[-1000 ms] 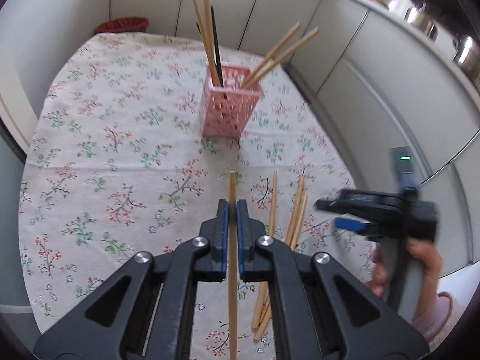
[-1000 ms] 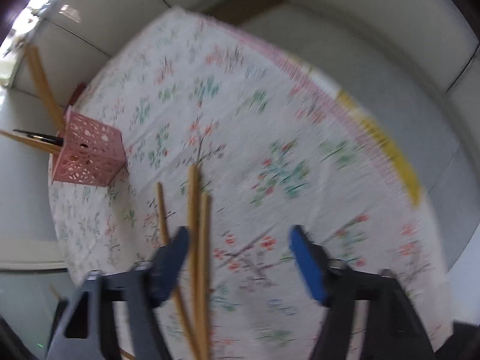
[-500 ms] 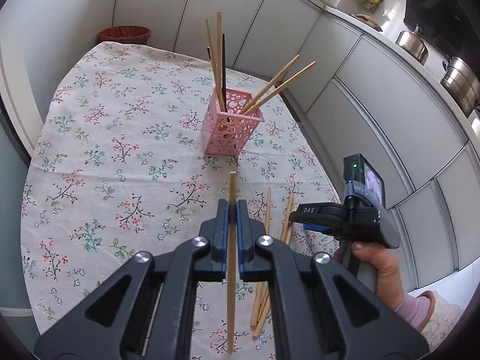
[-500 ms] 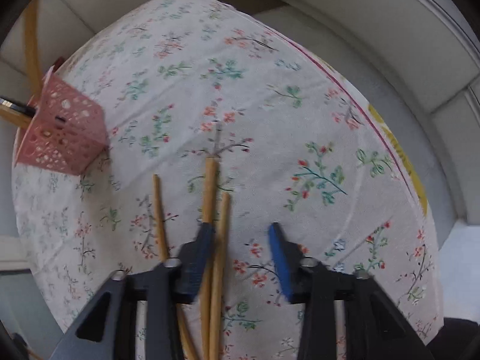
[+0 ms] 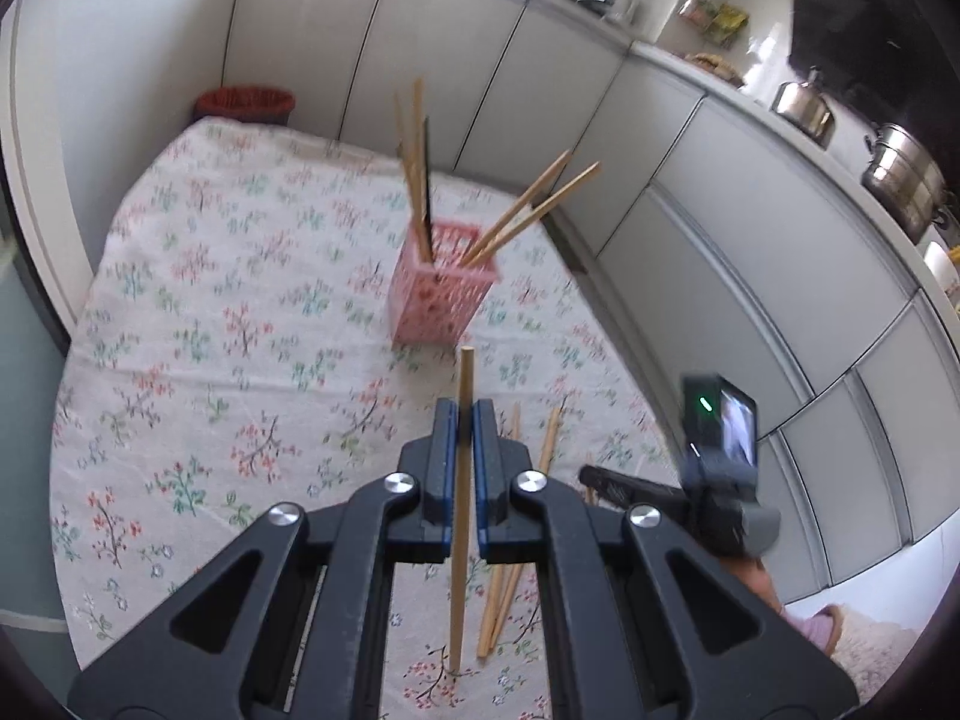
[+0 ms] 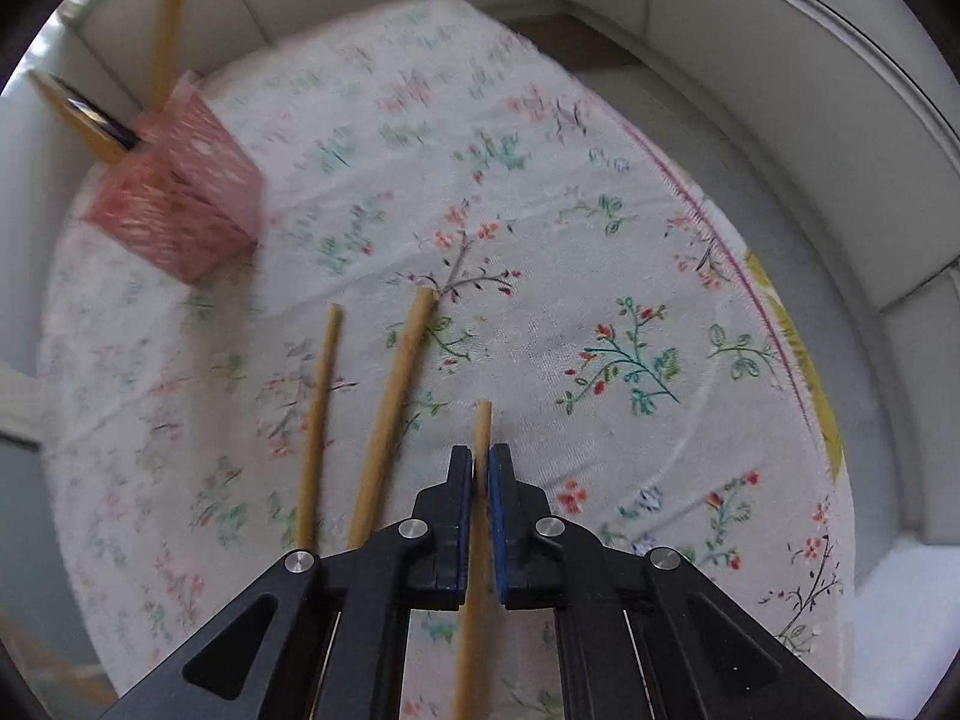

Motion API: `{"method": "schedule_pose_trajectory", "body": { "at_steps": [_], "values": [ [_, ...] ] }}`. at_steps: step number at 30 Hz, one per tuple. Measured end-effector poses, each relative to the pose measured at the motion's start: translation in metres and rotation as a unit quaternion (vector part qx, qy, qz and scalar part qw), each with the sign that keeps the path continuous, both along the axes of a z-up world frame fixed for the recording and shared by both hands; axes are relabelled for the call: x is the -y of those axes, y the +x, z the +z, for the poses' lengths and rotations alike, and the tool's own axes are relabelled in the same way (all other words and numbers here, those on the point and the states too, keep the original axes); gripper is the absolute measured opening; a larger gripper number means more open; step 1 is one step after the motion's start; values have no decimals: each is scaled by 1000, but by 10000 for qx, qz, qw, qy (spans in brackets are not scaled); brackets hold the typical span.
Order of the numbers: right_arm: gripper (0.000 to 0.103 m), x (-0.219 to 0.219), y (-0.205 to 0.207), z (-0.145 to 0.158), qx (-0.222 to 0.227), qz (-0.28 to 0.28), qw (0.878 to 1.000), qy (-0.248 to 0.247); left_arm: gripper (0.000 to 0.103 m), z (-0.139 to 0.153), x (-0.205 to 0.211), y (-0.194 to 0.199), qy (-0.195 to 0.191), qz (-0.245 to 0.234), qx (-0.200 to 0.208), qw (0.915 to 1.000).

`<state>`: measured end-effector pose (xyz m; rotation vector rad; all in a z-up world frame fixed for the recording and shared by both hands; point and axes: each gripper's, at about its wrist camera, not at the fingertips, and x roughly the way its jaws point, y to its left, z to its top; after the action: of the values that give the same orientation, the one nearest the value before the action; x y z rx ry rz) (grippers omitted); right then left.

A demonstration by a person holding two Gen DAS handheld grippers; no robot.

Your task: Organize utensils

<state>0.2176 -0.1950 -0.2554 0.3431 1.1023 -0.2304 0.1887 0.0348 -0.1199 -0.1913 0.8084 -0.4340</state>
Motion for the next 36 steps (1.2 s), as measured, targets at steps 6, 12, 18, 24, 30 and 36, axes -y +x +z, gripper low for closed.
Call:
{"method": "schedule_pose_trajectory", "body": {
  "at_steps": [6,12,18,24,30,36],
  "values": [
    [6,-1,-70,77,1443,641,9872,-234,6,27,15,-16,-2,-18,414,9991],
    [6,10,-85,140,2324,825,9691,-103,6,55,33,-19,116,-45,712,9974],
    [6,33,-73,194,2742,874,9575,200,6,84,43,-4,258,20,866,9959],
    [19,46,-29,179,1504,1016,9829,303,6,100,43,1,240,51,1017,9945],
    [47,42,13,40,-710,745,9911,847,6,99,42,-3,130,37,1050,9944],
    [47,27,39,-10,-1124,448,9911,553,6,92,34,4,218,23,875,9959]
  ]
}}
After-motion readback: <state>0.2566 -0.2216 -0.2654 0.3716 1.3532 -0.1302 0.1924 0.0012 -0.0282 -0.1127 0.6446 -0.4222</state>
